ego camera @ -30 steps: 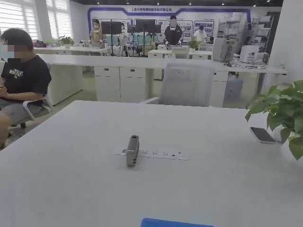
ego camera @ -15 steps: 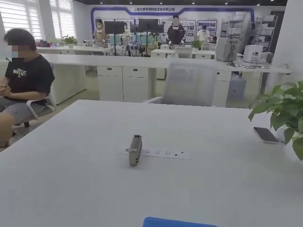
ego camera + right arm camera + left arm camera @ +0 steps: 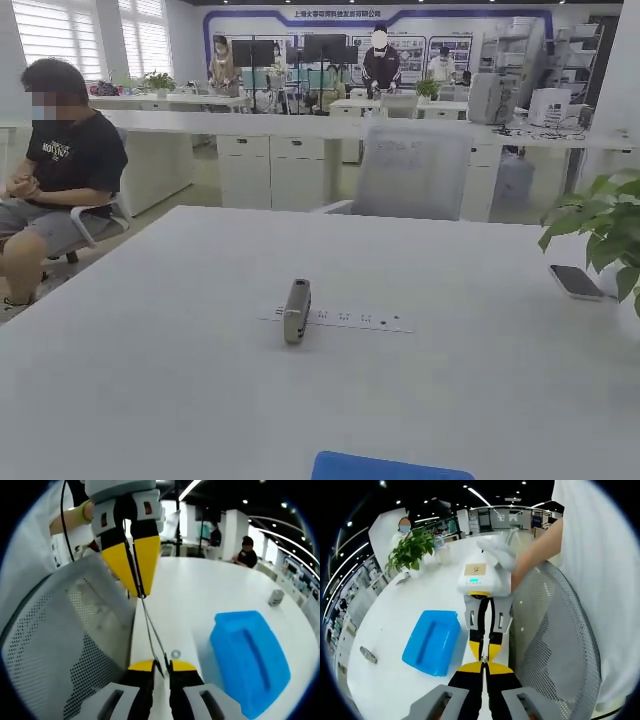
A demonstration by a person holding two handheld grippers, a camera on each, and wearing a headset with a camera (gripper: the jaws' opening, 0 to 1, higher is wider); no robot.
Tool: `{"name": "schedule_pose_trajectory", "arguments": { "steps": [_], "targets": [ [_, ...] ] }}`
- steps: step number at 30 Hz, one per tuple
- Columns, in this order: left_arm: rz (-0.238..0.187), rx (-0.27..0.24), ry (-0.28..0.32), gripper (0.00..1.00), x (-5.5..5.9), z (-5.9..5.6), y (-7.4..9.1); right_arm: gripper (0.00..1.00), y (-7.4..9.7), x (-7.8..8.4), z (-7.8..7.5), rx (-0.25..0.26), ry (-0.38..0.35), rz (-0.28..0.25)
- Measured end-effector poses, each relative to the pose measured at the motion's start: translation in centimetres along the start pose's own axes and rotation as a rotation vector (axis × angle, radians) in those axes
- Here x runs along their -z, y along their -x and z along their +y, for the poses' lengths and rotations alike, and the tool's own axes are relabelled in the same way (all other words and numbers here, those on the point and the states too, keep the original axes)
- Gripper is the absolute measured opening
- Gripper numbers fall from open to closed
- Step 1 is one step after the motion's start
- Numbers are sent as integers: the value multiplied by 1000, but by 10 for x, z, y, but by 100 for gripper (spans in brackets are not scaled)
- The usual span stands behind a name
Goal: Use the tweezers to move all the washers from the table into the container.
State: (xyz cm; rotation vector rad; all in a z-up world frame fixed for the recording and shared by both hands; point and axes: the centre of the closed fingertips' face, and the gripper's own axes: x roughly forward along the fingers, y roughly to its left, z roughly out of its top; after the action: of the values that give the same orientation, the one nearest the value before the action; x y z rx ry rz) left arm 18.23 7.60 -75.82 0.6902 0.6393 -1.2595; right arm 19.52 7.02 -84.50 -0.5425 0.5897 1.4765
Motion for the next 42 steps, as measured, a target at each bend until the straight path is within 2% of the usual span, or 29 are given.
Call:
{"name": "schedule_pose_trajectory", "arguments": {
  "steps": [7,12,14,18,20,21,23,24,25,28,29,30,32,33,34,36,37,39,40,41,42],
  "targets": [
    [15,14,-13,0,-2,4,-5,8,-5,1,-3,-3,-31,-14],
    [9,41,-16,0,-11,7,-10,9,-4,3,-5,-8,-74,-24],
    [5,54,-1,0,-14,9,-12,13,-3,-3,-2,-32,-134,-58],
    [16,73,16,0,-17,12,-14,15,12,-23,-6,-14,-100,-90],
    [20,88,32,0,-18,12,-15,14,16,-30,-6,-33,-101,-104],
    [20,90,42,0,-19,13,-16,14,18,-31,-5,-40,-102,-97],
    [16,91,70,0,-20,15,-17,13,18,-25,-8,-28,-63,-37],
    [12,87,85,0,-20,17,-18,11,18,-23,-8,-24,-50,-23],
    [-2,61,110,0,-22,21,-20,8,17,-18,-9,-23,1,11],
    [-21,58,138,0,-20,24,-21,4,12,-14,-7,-1,17,16],
    [-34,54,158,0,-19,23,-22,4,12,-14,-7,-4,14,19],
    [-42,51,173,0,-17,23,-22,3,12,-14,-8,-9,-27,15],
    [-61,26,200,0,-14,24,-20,3,13,-14,-9,-10,-30,11],
    [-74,14,211,3,-13,25,-19,3,13,-14,-11,-4,-40,8],
    [-104,-11,261,7,-12,27,-17,3,13,-14,-12,-5,-60,3],
    [-156,-37,327,16,-11,28,-12,2,13,-14,-14,2,-114,-24],
    [-206,-69,377,20,-11,32,-8,2,14,-14,-15,8,-157,-45],
    [-281,-114,468,28,-9,35,1,2,16,-13,-19,18,-234,-80],
    [-296,-125,486,32,-8,35,3,2,18,-12,-20,21,-265,-95],
    [-328,-156,527,34,-3,37,7,2,19,-11,-23,26,-305,-115],
    [-349,-185,543,38,0,38,10,2,20,-10,-24,27,-331,-131]
  ]
}}
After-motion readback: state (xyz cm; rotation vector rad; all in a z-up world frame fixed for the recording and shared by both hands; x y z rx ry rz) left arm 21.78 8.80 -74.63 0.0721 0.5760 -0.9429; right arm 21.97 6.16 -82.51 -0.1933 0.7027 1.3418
